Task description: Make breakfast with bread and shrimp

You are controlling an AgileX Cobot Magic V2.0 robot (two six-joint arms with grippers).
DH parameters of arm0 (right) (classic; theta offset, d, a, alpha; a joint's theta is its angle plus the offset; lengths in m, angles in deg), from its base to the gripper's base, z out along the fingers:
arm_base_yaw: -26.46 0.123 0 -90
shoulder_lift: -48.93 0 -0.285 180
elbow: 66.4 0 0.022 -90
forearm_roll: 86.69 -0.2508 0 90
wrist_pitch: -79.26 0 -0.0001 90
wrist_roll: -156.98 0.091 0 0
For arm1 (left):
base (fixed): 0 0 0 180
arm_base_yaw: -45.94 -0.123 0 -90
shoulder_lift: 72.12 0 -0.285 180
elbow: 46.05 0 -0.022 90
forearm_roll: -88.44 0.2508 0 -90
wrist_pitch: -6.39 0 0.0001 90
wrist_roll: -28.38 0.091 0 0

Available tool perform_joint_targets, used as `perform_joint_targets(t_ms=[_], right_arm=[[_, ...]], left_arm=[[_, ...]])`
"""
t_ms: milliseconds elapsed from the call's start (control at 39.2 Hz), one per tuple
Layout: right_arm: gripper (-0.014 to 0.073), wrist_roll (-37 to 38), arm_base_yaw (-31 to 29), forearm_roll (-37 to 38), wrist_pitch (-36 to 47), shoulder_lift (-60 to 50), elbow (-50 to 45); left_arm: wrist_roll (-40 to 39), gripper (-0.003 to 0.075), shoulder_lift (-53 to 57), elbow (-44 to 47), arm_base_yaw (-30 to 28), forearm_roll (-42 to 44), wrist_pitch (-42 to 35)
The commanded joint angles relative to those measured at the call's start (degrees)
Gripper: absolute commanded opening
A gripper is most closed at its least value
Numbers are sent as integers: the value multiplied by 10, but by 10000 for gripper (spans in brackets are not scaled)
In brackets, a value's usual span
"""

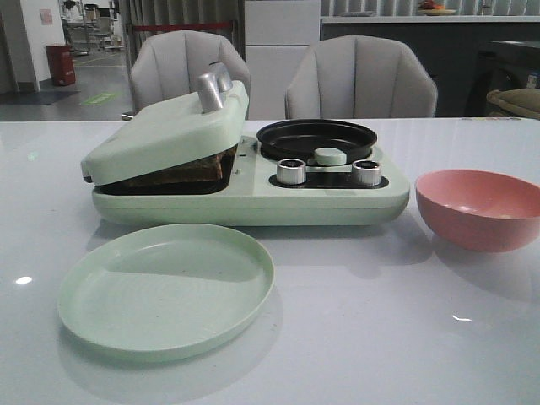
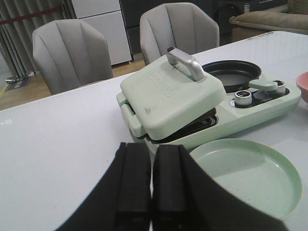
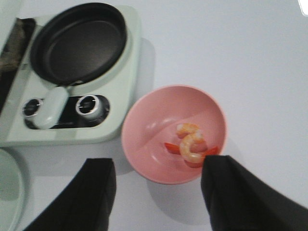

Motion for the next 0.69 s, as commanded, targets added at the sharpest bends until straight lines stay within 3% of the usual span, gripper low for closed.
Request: perform_joint_targets(t_ms=[0,179,357,663], right_arm=[[496,-1,-36,-14,4,45,42],[459,-8,-85,-46,-12,150,80],[367,-39,-87,-71,-53,244,124],[362,-47,-87,-73,-45,332,173]], left_arm=[[-6,114,-5,-14,4,-5,-46],[-6,114,-5,-14,4,-5,-46],[-6,114,-5,-14,4,-5,-46],[-6,114,-5,-14,4,-5,-46]])
